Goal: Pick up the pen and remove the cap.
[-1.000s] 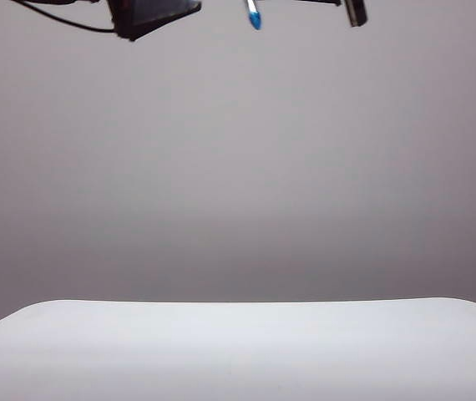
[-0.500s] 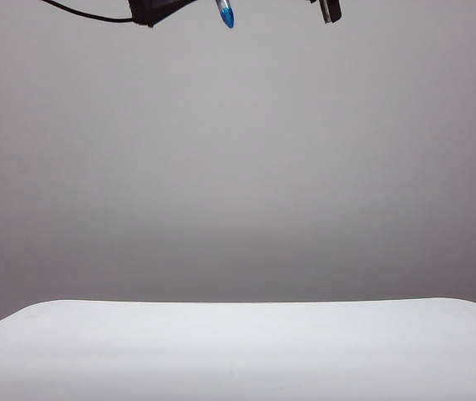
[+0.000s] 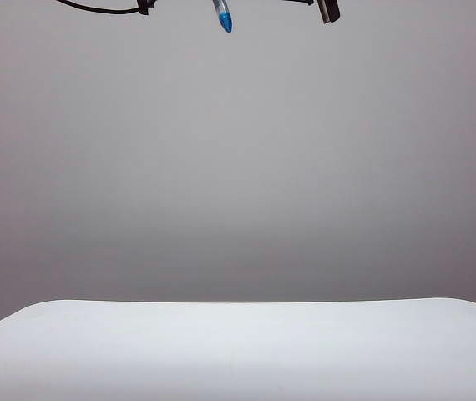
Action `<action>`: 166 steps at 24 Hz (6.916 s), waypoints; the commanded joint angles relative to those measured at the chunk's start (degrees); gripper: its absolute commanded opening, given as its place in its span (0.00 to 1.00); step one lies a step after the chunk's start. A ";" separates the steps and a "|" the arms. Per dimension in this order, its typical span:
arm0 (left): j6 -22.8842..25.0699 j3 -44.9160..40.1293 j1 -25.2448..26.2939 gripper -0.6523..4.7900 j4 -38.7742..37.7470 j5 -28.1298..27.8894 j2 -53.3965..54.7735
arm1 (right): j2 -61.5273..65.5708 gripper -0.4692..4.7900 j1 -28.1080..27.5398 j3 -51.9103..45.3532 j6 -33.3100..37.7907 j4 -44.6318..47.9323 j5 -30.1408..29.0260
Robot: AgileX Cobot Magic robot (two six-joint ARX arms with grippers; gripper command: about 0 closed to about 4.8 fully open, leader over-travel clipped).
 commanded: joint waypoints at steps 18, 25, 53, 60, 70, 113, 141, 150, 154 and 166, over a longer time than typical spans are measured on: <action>-0.33 0.11 -0.04 0.11 -0.55 0.72 0.04 | -0.09 0.40 0.00 0.22 -1.86 4.57 1.18; -3.45 0.13 -0.04 0.11 2.89 -1.36 0.28 | 0.70 0.40 0.07 0.20 -1.90 2.95 -1.62; -4.50 0.15 -0.68 0.11 8.11 -3.34 0.63 | 1.97 0.08 1.01 -1.66 -7.45 -9.33 -2.73; -4.83 0.15 -0.68 0.11 8.79 -4.22 0.61 | 1.97 0.08 1.01 -4.20 -7.48 -8.94 -1.40; 1.53 0.15 6.05 0.11 -3.58 -17.79 0.59 | 1.95 0.08 0.81 -4.28 -7.43 -16.59 13.31; 25.55 0.13 -2.56 0.88 -53.18 -55.41 26.34 | 32.68 0.09 -9.14 -4.31 -12.31 -19.34 33.11; 25.09 0.37 -2.56 0.86 -58.14 -50.56 24.96 | 32.52 0.52 -9.49 -4.31 -12.00 -19.02 34.75; 29.62 2.19 -2.47 0.15 -69.55 -58.25 1.11 | 18.78 0.08 -9.84 -4.35 -7.87 -19.67 34.71; 29.62 1.11 -2.10 0.15 -71.36 -63.23 -8.20 | 10.08 0.08 -10.01 -5.84 -5.49 -19.37 34.51; 29.81 -19.02 14.60 0.15 -59.14 -60.00 -34.29 | -26.18 0.08 -13.62 -20.63 -5.03 -9.20 39.04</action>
